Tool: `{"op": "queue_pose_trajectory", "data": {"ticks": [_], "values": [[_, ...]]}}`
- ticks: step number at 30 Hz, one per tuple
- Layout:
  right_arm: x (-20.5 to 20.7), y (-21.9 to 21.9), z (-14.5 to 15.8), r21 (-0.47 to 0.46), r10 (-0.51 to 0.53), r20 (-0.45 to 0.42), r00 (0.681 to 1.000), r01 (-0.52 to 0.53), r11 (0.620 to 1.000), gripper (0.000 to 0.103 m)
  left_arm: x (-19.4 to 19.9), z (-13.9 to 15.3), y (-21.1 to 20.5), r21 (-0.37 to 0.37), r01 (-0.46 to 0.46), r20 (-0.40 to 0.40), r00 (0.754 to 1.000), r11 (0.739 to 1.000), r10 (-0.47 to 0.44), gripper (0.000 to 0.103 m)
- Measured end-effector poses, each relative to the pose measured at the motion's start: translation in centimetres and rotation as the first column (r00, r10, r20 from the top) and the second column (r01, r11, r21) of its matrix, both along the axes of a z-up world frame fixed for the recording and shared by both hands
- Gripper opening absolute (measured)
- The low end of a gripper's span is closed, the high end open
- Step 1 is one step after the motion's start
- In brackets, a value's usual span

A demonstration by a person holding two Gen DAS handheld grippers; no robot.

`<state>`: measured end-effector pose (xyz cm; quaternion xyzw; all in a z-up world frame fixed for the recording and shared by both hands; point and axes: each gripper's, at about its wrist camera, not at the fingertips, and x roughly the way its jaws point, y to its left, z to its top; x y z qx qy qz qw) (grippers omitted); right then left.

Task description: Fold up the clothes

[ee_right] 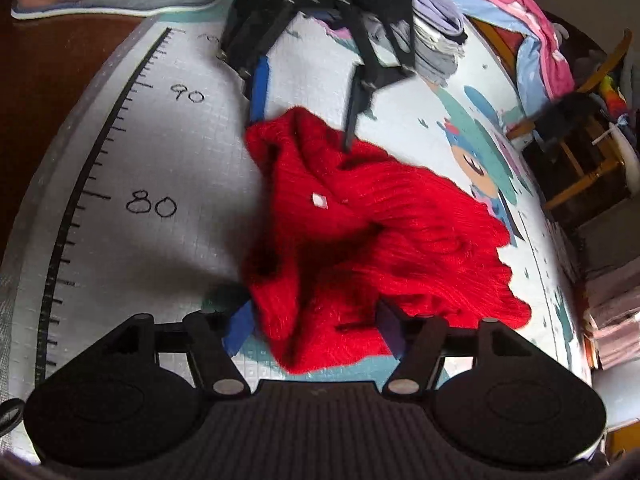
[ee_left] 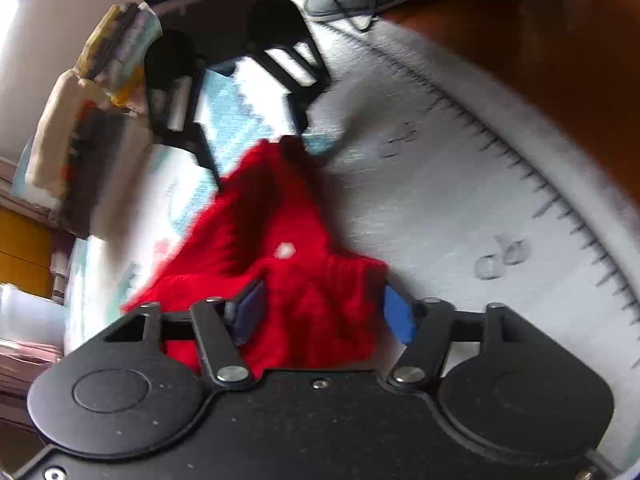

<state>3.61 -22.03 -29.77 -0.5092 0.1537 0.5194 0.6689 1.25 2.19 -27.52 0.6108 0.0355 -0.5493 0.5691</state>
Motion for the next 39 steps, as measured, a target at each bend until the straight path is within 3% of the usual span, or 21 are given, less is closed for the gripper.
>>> {"op": "queue_pose_trajectory", "data": {"ticks": [3,5,9,11,14,16,17,19,21,23,25,26,27,28,29,31,36,38,39], "values": [[0.2,0.2,0.2,0.005,0.025,0.003,1.000,-0.025,1.000,0.059,0.0,-0.5,-0.2,0.011,0.003,0.013,1.000,1.000,-0.003,0.051],[0.4,0.3,0.6,0.018,0.003,-0.023,1.000,-0.002,1.000,0.039,-0.2,-0.8,0.1,-0.004,0.011,0.033,0.999,1.000,-0.011,0.052],[1.8,0.4,2.2,0.086,-0.103,-0.132,0.986,0.115,0.990,0.031,-0.4,-1.0,0.9,-0.016,0.012,0.081,0.997,1.000,-0.011,0.058],[3.0,0.2,3.1,0.128,-0.166,-0.217,0.962,0.197,0.972,0.030,-0.6,-1.3,1.1,-0.019,0.030,0.106,0.994,0.999,-0.027,0.061],[4.9,-0.6,4.1,0.174,-0.240,-0.371,0.897,0.321,0.931,0.029,-0.5,-1.3,0.9,-0.025,0.044,0.133,0.990,0.999,-0.040,0.072],[5.7,-1.1,4.2,0.185,-0.262,-0.445,0.856,0.374,0.909,0.029,-0.2,-1.1,0.5,-0.021,0.026,0.116,0.993,0.999,-0.024,0.073],[6.1,-1.4,4.3,0.188,-0.270,-0.479,0.835,0.398,0.898,0.029,0.0,-1.1,0.3,-0.019,0.015,0.103,0.995,1.000,-0.013,0.071],[6.5,-1.7,4.2,0.189,-0.277,-0.510,0.814,0.421,0.887,0.029,0.2,-0.8,0.1,0.006,-0.001,0.044,0.999,1.000,0.000,0.051],[6.2,-1.6,4.0,0.187,-0.272,-0.500,0.822,0.409,0.893,0.029,0.2,-0.5,0.1,0.005,-0.026,0.008,1.000,1.000,0.026,0.038],[5.7,-1.3,3.9,0.190,-0.265,-0.474,0.840,0.392,0.900,0.030,0.7,-0.1,0.0,-0.004,-0.079,-0.054,0.995,0.997,0.078,0.035],[4.8,-1.1,3.6,0.182,-0.249,-0.405,0.880,0.345,0.921,0.033,1.8,0.8,-0.1,-0.026,-0.174,-0.172,0.971,0.984,0.167,0.035],[4.1,-0.9,3.4,0.176,-0.236,-0.358,0.903,0.314,0.933,0.040,2.3,1.2,-0.1,-0.035,-0.214,-0.225,0.954,0.976,0.201,0.035],[3.4,-0.8,3.1,0.168,-0.224,-0.317,0.922,0.287,0.943,0.048,2.7,1.5,-0.1,-0.039,-0.232,-0.256,0.942,0.972,0.215,0.034],[3.0,-0.7,2.9,0.156,-0.216,-0.291,0.932,0.269,0.950,0.067,3.1,1.7,0.0,-0.043,-0.255,-0.290,0.928,0.966,0.232,0.034],[2.5,-0.6,2.6,0.148,-0.209,-0.262,0.942,0.254,0.956,0.075,3.6,2.0,0.1,-0.048,-0.279,-0.326,0.912,0.959,0.249,0.034],[1.7,-0.3,1.8,0.114,-0.194,-0.207,0.959,0.221,0.969,0.075,4.8,2.5,0.1,-0.051,-0.343,-0.413,0.862,0.938,0.293,0.034],[0.7,0.2,0.4,0.084,-0.139,-0.099,0.985,0.148,0.985,0.072,7.9,3.1,0.3,-0.028,-0.499,-0.620,0.689,0.866,0.376,0.033],[0.8,0.5,0.4,0.086,-0.120,-0.086,0.989,0.127,0.988,0.059,8.7,3.2,0.6,-0.014,-0.537,-0.675,0.628,0.844,0.388,0.033],[1.1,0.8,0.5,0.079,-0.126,-0.100,0.987,0.134,0.988,0.057,8.9,3.1,0.7,-0.009,-0.545,-0.690,0.610,0.838,0.390,0.033]]}}
